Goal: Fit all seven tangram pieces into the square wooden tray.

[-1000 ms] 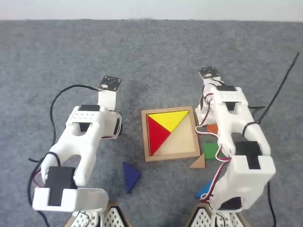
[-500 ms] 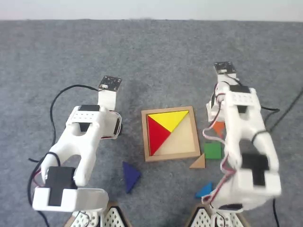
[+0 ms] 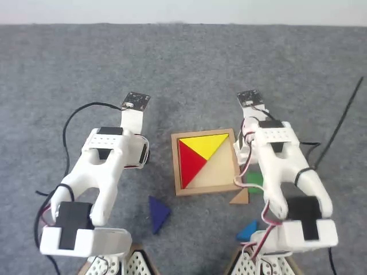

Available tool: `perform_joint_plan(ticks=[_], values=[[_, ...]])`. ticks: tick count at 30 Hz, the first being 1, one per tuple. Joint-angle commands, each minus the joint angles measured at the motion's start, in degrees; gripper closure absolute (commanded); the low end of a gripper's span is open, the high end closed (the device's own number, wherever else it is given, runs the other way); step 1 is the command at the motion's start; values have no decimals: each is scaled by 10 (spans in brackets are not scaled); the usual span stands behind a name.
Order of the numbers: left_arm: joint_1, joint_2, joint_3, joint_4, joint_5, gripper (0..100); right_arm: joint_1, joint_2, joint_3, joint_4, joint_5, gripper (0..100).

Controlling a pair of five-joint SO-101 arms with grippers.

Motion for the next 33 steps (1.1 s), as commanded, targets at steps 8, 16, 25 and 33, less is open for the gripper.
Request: perform_joint_plan(ticks=[8,16,25,33], values=[[6,0,-21,-8,-8,862,68,102,-117,24,-6,735],[6,0,-21,-8,-8,862,65,42,-125,26,-29,735],[6,1,-20,-8,-8,862,-30,-15,-123,37,-79,736],[6,1,-20,-8,-8,862,17,81,-126,16,-73,737]])
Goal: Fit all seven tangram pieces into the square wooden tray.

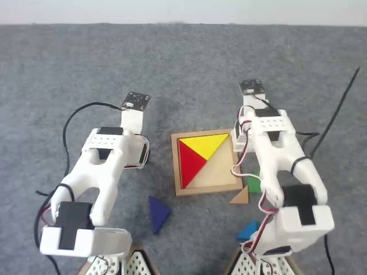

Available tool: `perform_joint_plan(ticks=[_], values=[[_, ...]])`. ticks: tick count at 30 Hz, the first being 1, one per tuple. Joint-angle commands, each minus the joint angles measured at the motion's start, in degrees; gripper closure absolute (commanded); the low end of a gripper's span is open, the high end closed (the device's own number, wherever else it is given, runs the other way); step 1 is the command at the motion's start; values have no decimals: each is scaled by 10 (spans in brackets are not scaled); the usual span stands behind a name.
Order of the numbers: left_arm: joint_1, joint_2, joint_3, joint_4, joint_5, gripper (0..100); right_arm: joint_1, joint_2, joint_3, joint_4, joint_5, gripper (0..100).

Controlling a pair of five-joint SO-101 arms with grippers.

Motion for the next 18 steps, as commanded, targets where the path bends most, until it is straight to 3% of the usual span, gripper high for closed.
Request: perform_joint_plan(ticks=[1,5,18], values=[[6,1,-20,-8,-9,862,35,30,-26,-14,5,742],[6,1,-20,-8,-9,862,53,46,-26,-14,18,804],[6,1,-20,-8,-9,862,87,29,-26,-14,20,791]])
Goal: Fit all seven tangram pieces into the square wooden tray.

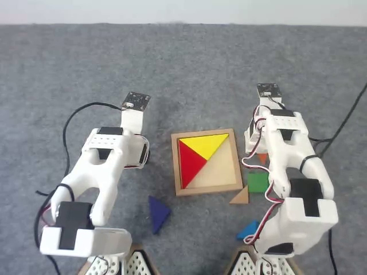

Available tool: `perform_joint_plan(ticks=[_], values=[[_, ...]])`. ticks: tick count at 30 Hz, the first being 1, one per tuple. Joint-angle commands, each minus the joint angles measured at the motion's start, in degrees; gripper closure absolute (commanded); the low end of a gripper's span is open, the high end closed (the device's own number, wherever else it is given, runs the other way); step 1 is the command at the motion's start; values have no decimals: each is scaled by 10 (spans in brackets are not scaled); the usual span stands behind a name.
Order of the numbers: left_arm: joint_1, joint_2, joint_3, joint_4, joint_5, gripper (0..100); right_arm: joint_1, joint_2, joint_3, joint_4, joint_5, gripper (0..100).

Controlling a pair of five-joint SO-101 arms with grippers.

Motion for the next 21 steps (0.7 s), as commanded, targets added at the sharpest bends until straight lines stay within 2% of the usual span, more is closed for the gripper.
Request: perform_joint_plan(ticks=[1,5,11,14,21], values=[[6,1,-20,-8,-9,862,13,-31,-17,-3,6,779],[6,1,-20,-8,-9,862,-15,-107,-12,2,7,715],[6,1,-20,-8,-9,862,-93,-116,-8,7,4,761],[6,1,-20,-8,-9,862,-89,-80,-11,4,5,763],[6,1,-16,-8,-9,862,-31,-2,-26,-13,20,765]])
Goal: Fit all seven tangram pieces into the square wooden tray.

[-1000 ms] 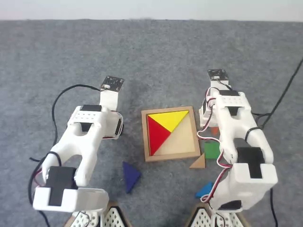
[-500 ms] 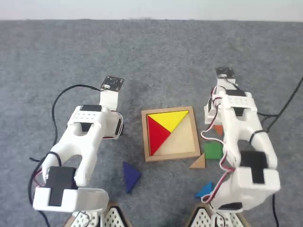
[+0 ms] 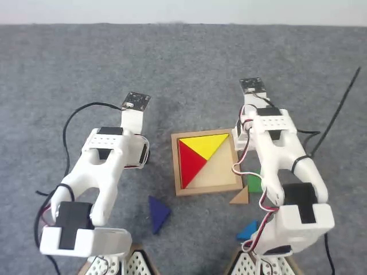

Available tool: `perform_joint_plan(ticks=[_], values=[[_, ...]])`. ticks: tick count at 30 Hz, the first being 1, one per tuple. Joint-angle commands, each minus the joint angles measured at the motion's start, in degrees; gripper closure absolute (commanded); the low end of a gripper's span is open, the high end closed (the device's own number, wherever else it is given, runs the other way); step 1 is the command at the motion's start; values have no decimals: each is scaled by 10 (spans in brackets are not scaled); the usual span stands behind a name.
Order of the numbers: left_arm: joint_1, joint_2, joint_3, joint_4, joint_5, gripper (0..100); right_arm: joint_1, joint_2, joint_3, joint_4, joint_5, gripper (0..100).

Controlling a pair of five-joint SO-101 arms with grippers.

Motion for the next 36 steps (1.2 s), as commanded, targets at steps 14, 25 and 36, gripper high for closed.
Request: perform_joint_plan(ticks=[14,25,36], values=[[6,1,-15,-8,-9,862,60,54,-45,1,25,795],[5,1,-15,-8,-9,862,106,56,-62,20,30,812],[6,1,-15,-8,-9,862,29,-17,-66,63,32,750]])
